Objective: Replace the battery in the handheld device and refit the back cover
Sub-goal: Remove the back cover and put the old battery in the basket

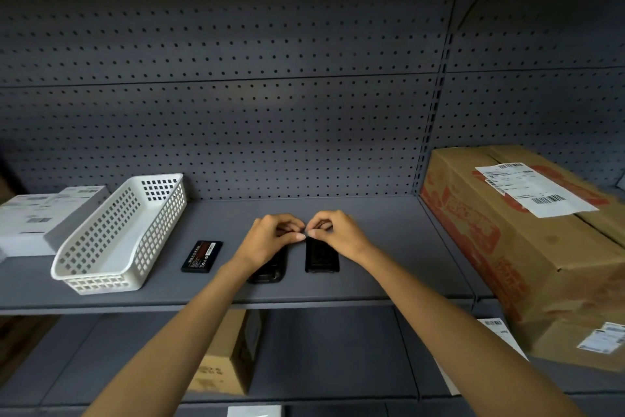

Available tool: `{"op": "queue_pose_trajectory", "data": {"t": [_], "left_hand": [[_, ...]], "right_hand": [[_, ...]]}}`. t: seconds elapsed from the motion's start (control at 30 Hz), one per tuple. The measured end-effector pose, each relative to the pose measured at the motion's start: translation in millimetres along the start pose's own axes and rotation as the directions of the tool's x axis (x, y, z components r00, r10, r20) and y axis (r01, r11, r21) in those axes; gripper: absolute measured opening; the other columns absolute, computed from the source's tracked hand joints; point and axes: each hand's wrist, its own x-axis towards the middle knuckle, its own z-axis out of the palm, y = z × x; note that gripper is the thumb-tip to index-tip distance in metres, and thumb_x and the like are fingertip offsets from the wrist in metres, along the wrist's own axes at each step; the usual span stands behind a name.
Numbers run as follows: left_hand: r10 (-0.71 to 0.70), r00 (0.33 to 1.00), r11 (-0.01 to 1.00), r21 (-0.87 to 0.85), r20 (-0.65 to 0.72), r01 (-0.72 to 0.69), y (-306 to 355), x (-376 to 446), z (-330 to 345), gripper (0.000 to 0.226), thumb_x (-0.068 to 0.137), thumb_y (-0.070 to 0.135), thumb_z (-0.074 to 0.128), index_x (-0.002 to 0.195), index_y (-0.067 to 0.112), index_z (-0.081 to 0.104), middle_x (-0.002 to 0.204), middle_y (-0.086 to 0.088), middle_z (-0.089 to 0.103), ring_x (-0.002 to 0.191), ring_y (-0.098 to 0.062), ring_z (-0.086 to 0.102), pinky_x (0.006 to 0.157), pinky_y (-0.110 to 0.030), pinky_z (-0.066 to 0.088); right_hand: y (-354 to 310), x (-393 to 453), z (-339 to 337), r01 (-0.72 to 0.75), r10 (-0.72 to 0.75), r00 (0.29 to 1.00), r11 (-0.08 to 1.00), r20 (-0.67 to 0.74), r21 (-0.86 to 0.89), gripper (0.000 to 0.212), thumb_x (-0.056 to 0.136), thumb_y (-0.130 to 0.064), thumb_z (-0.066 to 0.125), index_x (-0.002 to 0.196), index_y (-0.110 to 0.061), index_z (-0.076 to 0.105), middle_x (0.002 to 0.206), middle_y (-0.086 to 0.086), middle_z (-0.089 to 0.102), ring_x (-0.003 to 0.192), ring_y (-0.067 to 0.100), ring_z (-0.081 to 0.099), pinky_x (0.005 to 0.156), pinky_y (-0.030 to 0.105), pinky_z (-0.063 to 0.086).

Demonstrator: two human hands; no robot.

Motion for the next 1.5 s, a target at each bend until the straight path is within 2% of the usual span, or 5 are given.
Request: {"op": "queue_pose_trajectory", "data": {"t": [0.17,0.5,0.7,0.87,1.5], "left_hand": [[-0.034,0.996,0.996,0.078,-0.077,0.04,-13,-13,-18,0.027,0.084,0.023,0.074,0.111,0.02,0.071,0.108,0.008,0.073,0.105,-0.005,0.065,0.096,-0.02,0.046],[-0.172,0.974,0.984,0.074,0.146,0.163,-36,-34,-45,0.075,0.082,0.046,0.071,0.146,0.027,0.039,0.146,0.005,0.049,0.133,-0.01,0.045,0.113,-0.033,0.036],[-0.213,0.918,0.966,0.214,0.335,0.146,-38,-28,-65,0.113,0.057,0.076,0.066,0.152,0.032,0.024,0.159,0.006,0.027,0.146,-0.014,0.026,0.12,-0.037,0.022],[-0.231,0.878,0.953,0.281,0.42,0.116,-47,-24,-75,0.11,0.064,0.072,0.07,0.153,0.039,0.015,0.16,0.007,0.024,0.147,-0.016,0.024,0.121,-0.042,0.022],[-0.002,0.962,0.895,0.429,0.275,-0.121,-56,-28,-71,0.099,0.069,0.075,0.061,0.152,0.033,0.028,0.155,0.013,0.035,0.141,-0.012,0.039,0.11,-0.041,0.041]], "right_hand": [[-18,-1,15,0.08,-0.078,0.994,0.997,0.071,-0.02,0.024,0.09,-0.019,0.067,0.115,-0.017,0.067,0.118,-0.003,0.069,0.112,0.007,0.06,0.097,0.019,0.04],[-34,-1,36,0.049,0.025,0.936,0.979,0.352,-0.199,0.103,0.079,-0.055,0.072,0.157,-0.025,0.012,0.166,-0.002,0.009,0.152,0.018,0.013,0.122,0.042,0.019],[-50,-2,25,0.101,0.025,0.938,0.934,0.345,-0.343,0.104,0.075,-0.059,0.073,0.156,-0.022,0.018,0.16,0.001,0.03,0.144,0.024,0.034,0.112,0.038,0.034],[-55,-4,24,0.209,-0.057,0.944,0.864,0.324,-0.458,0.097,0.079,-0.062,0.068,0.154,-0.02,0.023,0.157,0.005,0.037,0.14,0.026,0.04,0.11,0.041,0.039],[-37,1,31,0.293,-0.135,0.947,0.734,0.291,-0.613,0.099,0.081,-0.075,0.05,0.156,-0.02,0.018,0.16,-0.002,0.031,0.126,0.017,0.047,0.103,0.033,0.043]]}}
